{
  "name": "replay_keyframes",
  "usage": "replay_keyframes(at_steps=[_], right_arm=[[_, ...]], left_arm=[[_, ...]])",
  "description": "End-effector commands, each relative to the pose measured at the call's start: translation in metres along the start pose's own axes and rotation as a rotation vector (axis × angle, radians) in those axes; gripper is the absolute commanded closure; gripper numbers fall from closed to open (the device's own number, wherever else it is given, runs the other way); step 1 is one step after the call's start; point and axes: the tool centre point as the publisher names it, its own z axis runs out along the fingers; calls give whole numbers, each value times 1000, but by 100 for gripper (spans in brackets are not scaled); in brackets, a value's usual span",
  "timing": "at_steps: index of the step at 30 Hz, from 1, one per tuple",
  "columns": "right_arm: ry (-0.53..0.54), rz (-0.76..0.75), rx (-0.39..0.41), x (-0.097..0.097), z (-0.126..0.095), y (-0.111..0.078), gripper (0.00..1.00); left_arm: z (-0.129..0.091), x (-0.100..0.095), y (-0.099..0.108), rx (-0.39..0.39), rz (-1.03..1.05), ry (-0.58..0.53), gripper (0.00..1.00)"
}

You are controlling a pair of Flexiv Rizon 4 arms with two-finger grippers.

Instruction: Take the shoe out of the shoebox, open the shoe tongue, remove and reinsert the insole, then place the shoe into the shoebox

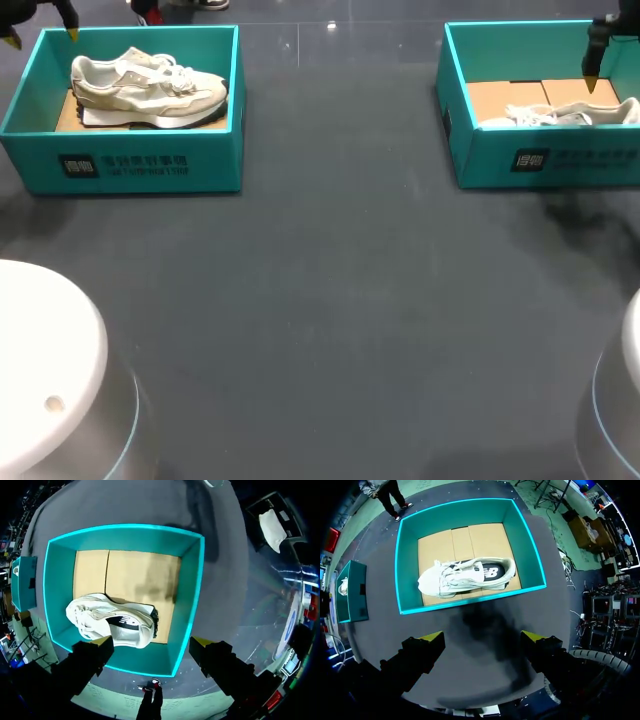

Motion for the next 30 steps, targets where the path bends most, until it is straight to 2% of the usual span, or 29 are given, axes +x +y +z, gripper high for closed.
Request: replay_keyframes(at_steps=[1, 6, 10, 11, 17, 30], right_arm=[[1, 0, -1, 0, 0, -1, 0], [1, 0, -1, 0, 0, -1, 0], [1, 0, -1, 0, 0, -1, 0], [1, 0, -1, 0, 0, -1, 0], [1, 0, -1, 0, 0, -1, 0], [1, 0, -1, 0, 0, -1, 0]], left_arm=[[1, 1, 15, 38, 1, 0, 0], [1, 1, 15, 38, 1, 0, 0], [21, -9, 26, 35, 32, 33, 0], [24, -10, 27, 72, 49, 33, 0], [42, -18, 28, 86, 69, 53, 0], [78, -19, 29, 123, 60, 75, 0]])
